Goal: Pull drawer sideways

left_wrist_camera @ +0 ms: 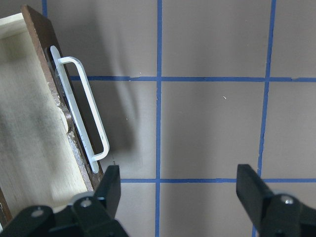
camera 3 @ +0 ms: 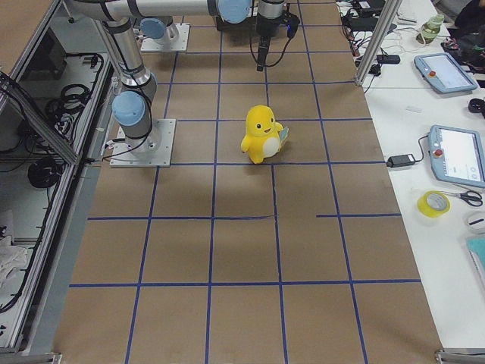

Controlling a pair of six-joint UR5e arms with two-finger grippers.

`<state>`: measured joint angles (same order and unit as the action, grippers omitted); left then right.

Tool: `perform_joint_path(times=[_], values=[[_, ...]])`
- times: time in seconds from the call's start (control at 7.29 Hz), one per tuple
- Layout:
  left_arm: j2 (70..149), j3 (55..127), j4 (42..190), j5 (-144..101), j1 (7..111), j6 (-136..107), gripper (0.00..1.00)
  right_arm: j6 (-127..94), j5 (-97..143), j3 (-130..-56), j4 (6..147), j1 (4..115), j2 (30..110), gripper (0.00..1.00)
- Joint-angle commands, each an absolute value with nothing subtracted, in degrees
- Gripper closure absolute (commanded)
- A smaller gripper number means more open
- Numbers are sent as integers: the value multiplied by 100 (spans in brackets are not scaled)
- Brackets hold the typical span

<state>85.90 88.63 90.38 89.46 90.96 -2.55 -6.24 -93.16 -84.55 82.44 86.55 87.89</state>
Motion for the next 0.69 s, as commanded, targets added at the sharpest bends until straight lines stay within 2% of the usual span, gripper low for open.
perform_joint_path(times=[0.0,0.55], values=[[8639,8886,9009,8947,9079,-255,15,-624,-9316,-8455,8244,8657,8789,0],[8622,8903,8991,8982,9088,-255,15,-624,-9316,-8455,8244,8657,8789,0]])
